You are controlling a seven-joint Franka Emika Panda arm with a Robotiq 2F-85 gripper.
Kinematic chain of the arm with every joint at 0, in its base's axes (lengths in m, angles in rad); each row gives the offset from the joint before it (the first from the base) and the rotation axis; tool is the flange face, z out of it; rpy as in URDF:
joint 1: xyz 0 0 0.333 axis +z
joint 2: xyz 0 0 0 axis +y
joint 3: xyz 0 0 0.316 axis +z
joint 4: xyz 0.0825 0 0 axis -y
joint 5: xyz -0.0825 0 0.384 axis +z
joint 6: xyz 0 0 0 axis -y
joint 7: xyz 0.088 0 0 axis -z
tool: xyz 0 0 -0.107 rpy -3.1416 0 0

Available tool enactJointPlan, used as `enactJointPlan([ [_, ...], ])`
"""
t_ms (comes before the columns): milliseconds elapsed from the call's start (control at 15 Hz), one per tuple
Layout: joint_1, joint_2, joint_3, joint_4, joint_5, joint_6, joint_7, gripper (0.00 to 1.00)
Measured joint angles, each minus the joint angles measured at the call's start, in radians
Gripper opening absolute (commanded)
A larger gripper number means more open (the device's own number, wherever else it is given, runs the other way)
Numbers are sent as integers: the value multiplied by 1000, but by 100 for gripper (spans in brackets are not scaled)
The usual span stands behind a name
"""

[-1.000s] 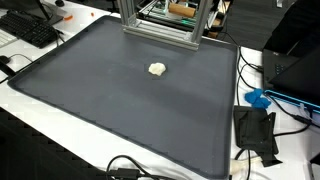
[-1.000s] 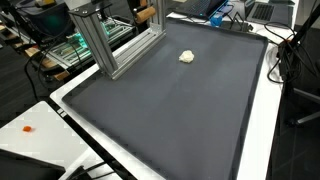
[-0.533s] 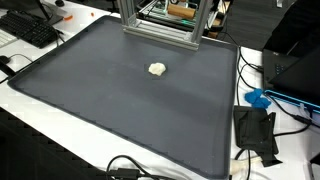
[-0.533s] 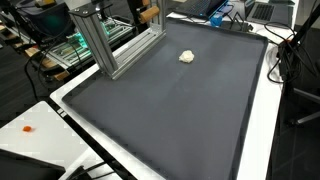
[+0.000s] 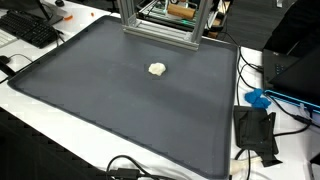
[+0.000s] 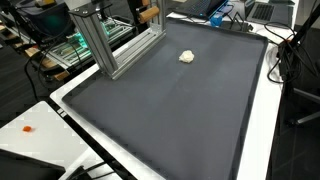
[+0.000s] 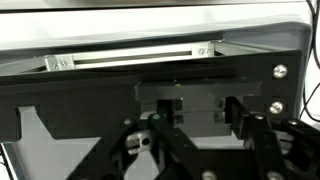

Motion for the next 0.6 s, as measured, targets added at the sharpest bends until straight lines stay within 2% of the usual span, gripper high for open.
enactJointPlan([
  [133, 1, 2, 0, 2, 6, 0, 2, 98],
  [200, 2, 2, 1, 5, 14, 0, 2, 100],
  [600, 5, -6, -3, 24, 49, 2, 2, 100],
])
